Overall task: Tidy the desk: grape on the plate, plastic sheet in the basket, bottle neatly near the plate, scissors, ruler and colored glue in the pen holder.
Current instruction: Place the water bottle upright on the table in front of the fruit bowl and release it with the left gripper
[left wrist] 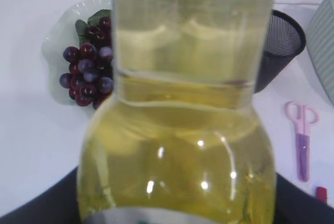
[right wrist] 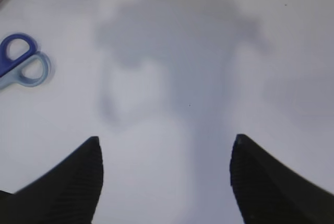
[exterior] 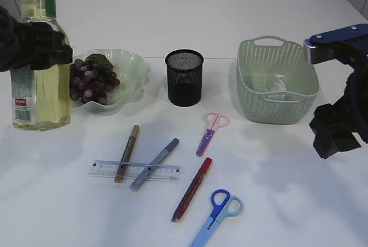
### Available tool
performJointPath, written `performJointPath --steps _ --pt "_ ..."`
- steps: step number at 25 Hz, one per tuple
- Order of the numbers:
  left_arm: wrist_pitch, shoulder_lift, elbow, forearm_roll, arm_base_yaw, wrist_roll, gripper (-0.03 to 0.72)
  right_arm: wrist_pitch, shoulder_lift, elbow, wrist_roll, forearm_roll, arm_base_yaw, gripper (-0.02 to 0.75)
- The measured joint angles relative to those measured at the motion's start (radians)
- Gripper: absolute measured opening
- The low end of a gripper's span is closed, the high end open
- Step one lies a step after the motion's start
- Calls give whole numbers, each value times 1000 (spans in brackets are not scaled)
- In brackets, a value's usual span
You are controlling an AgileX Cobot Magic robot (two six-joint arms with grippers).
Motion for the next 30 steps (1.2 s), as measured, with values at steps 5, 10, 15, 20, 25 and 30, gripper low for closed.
performJointPath --steps 5,10,15,20,25,30 --pt "10 0 0 36 0 80 441 -31 0 0 68 -16 0 584" --pt "10 0 0 99 0 91 441 -110 0 0 135 -66 0 584" --pt "-37 0 6 124 0 91 441 -234 -7 46 230 -161 0 583" --pt "-74 0 8 154 0 93 441 -341 -65 124 262 -214 0 583" --pt "-164 0 31 165 0 93 441 -400 -127 172 286 -251 0 583" --pt "-268 0 78 155 23 94 441 -418 -133 200 290 -261 0 583"
